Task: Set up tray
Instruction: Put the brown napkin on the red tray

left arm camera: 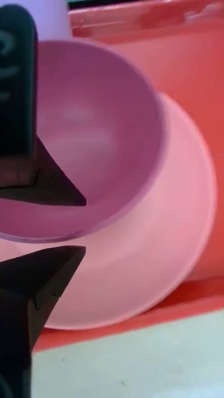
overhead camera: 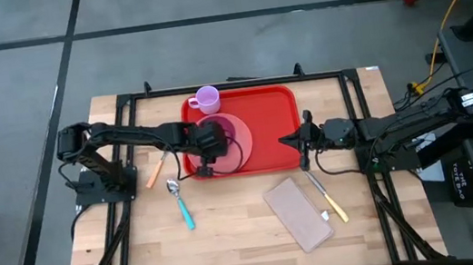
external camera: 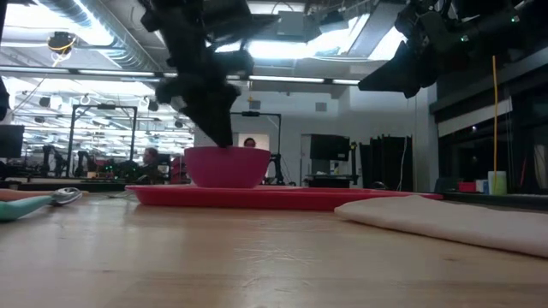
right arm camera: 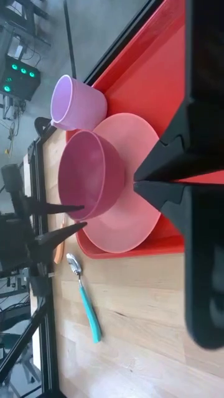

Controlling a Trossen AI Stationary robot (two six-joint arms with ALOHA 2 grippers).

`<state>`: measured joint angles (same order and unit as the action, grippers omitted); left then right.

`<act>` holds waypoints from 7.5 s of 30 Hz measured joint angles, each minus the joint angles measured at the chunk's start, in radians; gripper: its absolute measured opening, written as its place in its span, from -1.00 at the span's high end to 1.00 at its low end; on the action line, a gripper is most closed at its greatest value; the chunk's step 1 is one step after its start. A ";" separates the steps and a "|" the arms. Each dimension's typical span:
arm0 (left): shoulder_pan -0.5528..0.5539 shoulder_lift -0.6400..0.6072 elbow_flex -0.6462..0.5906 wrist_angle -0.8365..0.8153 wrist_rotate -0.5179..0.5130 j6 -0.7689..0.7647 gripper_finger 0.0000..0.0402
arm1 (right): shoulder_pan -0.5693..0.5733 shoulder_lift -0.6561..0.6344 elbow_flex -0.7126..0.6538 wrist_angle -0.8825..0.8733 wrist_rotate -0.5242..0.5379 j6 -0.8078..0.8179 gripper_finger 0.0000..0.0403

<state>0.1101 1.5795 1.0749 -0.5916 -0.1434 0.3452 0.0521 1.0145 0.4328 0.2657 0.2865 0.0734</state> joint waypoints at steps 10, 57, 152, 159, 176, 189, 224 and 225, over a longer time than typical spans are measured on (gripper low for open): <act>-0.045 0.000 0.146 -0.179 -0.002 0.004 0.42 | 0.000 0.000 0.000 -0.007 0.000 -0.003 0.90; -0.506 -0.314 -0.260 0.670 -0.342 -0.481 0.99 | 0.748 0.194 0.389 -0.869 0.245 0.313 1.00; -0.645 -0.314 -0.260 0.670 -0.373 -0.623 0.98 | 1.061 0.976 0.762 -1.248 0.260 0.287 -0.18; -0.645 -0.314 -0.260 0.670 -0.373 -0.624 0.98 | 1.059 0.978 0.761 -1.229 0.270 0.287 -0.05; -0.645 -0.314 -0.260 0.670 -0.372 -0.623 0.98 | 1.042 0.979 0.760 -1.118 0.327 0.233 -0.01; -0.645 -0.314 -0.260 0.670 -0.371 -0.623 0.99 | 0.990 0.981 0.761 -1.057 0.465 0.179 -0.01; -0.645 -0.314 -0.260 0.667 -0.368 -0.621 0.98 | 0.945 0.978 0.711 -0.917 0.450 -0.103 -0.01; -0.645 -0.314 -0.260 0.667 -0.368 -0.621 0.98 | 0.943 0.978 0.711 -0.917 0.449 -0.108 -0.01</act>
<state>-0.5350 1.2659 0.8154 0.0753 -0.5110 -0.2760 0.9948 1.9930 1.1442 -0.6514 0.7356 -0.0346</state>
